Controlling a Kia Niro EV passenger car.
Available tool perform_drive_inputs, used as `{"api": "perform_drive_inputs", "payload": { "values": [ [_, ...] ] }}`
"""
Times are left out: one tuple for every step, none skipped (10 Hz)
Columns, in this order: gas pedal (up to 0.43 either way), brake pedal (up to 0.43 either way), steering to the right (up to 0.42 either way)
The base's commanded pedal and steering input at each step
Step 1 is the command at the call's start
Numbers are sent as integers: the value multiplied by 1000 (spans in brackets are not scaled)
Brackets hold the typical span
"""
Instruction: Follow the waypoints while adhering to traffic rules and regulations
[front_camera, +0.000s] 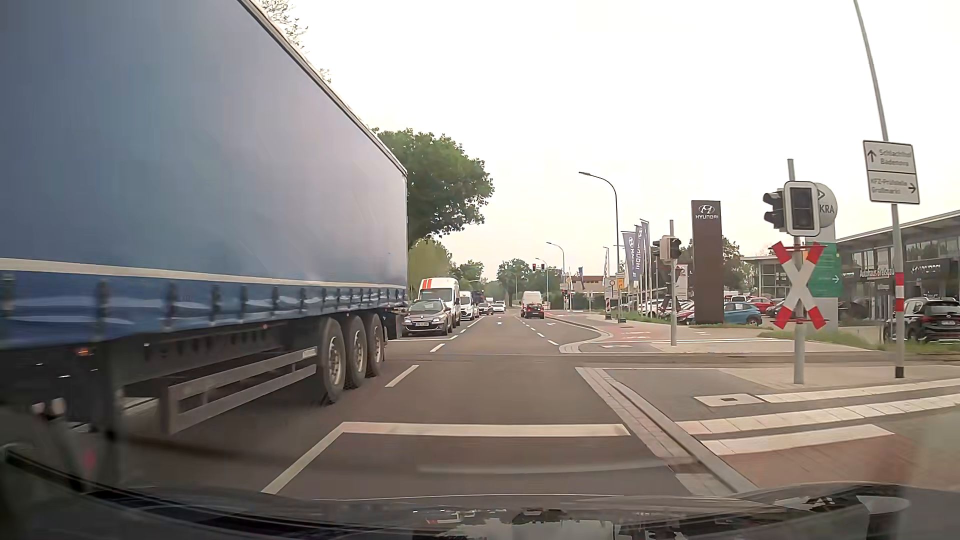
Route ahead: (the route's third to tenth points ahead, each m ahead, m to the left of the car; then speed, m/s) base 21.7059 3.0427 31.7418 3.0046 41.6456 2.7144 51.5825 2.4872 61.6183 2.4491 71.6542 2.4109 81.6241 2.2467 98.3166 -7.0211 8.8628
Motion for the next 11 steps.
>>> {"api": "perform_drive_inputs", "payload": {
  "values": [
    [0, 0, 4],
    [0, 0, 4],
    [0, 0, 4],
    [0, 0, 4],
    [0, 0, 4],
    [0, 0, 5],
    [0, 0, 7],
    [0, 0, 9],
    [0, 0, 10],
    [0, 0, 12],
    [0, 0, 13]
  ]
}}
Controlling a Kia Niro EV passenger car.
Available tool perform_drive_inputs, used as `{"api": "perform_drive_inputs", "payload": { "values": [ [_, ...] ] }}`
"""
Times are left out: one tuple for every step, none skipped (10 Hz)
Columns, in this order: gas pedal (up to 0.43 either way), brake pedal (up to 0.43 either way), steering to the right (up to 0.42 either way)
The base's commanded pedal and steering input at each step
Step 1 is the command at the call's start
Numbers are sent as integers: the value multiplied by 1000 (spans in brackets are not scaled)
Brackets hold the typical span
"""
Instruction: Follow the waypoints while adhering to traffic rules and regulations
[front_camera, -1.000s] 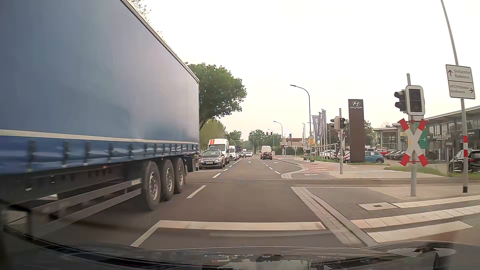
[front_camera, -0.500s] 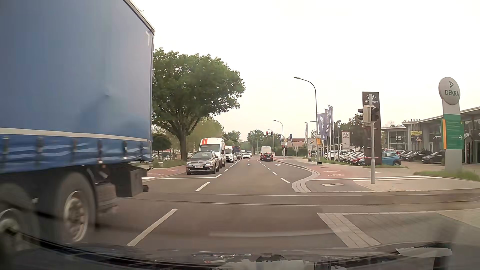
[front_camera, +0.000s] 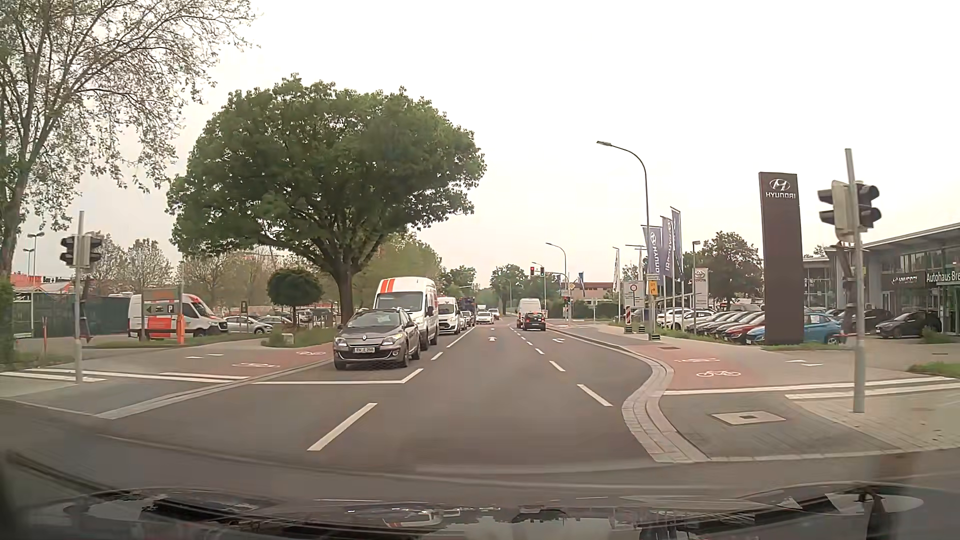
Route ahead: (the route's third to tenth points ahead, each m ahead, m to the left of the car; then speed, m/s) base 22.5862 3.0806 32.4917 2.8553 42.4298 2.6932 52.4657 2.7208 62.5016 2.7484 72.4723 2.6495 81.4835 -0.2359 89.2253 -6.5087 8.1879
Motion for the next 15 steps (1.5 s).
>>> {"api": "perform_drive_inputs", "payload": {
  "values": [
    [0, 0, 13],
    [0, 0, 14],
    [0, 0, 14],
    [0, 0, 17],
    [0, 0, 20],
    [0, 0, 21],
    [0, 0, 23],
    [0, 0, 28],
    [0, 0, 34],
    [0, 0, 37],
    [0, 0, 40],
    [0, 0, 48],
    [0, 0, 54],
    [0, 0, 60],
    [0, 0, 65]
  ]
}}
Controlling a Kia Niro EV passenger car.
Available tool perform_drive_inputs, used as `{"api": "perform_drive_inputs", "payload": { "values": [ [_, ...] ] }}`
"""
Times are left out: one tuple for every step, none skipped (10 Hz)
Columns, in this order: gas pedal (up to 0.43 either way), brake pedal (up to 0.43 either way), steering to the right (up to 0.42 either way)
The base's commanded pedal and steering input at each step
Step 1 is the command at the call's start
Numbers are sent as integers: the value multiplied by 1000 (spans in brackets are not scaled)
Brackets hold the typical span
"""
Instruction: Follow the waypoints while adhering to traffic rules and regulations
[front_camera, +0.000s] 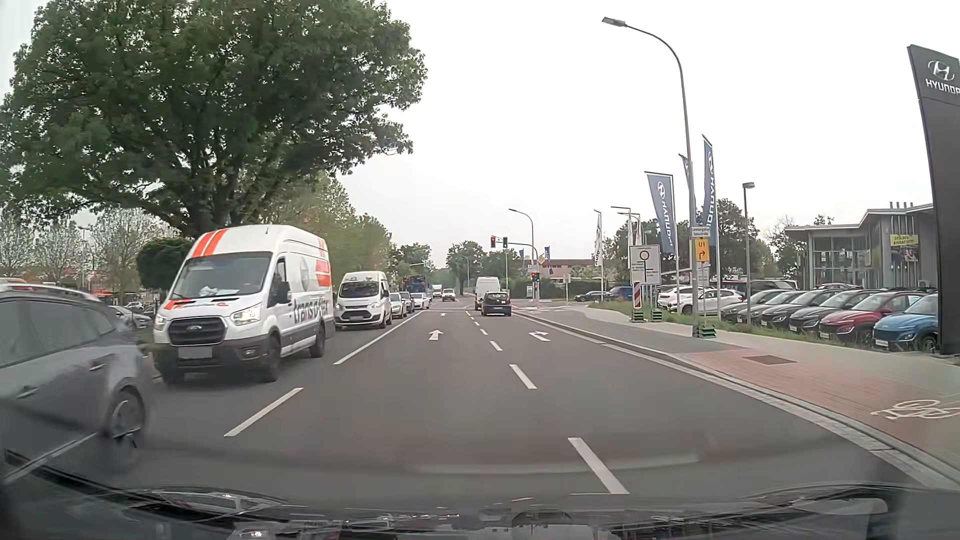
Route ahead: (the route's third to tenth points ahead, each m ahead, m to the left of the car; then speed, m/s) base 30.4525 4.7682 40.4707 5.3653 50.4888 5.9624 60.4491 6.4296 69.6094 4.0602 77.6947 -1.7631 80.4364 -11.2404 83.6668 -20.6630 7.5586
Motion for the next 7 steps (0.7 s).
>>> {"api": "perform_drive_inputs", "payload": {
  "values": [
    [0, 0, 67],
    [0, 0, 68],
    [0, 0, 68],
    [0, 0, 66],
    [0, 0, 63],
    [0, 0, 58],
    [0, 0, 50]
  ]
}}
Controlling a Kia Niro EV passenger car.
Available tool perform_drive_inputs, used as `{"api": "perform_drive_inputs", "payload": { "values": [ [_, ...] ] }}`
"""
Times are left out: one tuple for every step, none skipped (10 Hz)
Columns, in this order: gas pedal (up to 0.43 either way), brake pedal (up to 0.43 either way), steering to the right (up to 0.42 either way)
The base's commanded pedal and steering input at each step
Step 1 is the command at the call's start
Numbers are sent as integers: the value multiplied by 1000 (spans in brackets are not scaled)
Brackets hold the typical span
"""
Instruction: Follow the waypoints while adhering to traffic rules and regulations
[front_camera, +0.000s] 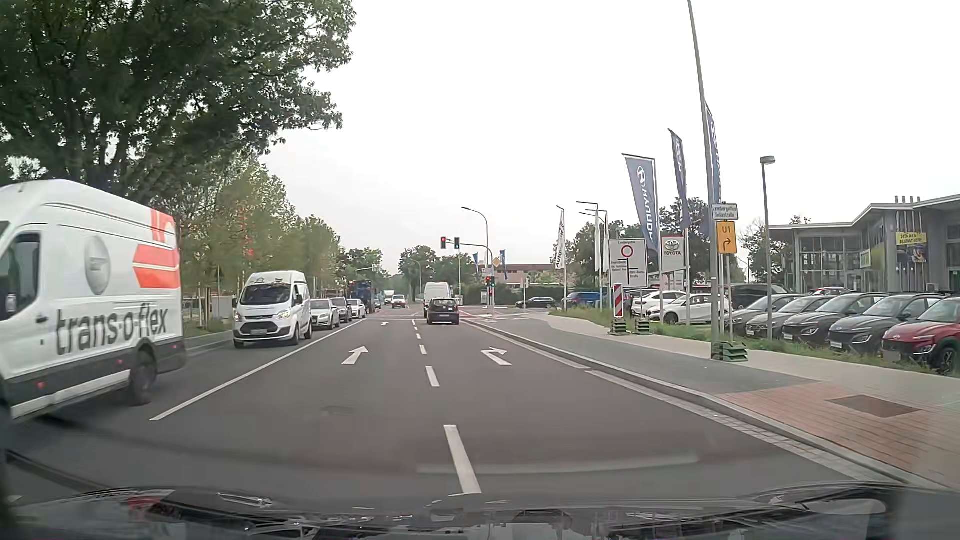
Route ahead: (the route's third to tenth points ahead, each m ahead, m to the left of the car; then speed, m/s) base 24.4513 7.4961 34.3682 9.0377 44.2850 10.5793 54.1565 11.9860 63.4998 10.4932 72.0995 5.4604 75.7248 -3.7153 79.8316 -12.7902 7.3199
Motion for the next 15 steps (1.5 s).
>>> {"api": "perform_drive_inputs", "payload": {
  "values": [
    [0, 0, 44],
    [0, 0, 36],
    [0, 0, 29],
    [0, 0, 17],
    [0, 0, 6],
    [0, 0, -3],
    [0, 0, -12],
    [0, 0, -19],
    [67, 0, -30],
    [98, 0, -41],
    [110, 0, -50],
    [110, 0, -62],
    [118, 0, -74],
    [118, 0, -79],
    [118, 0, -82]
  ]
}}
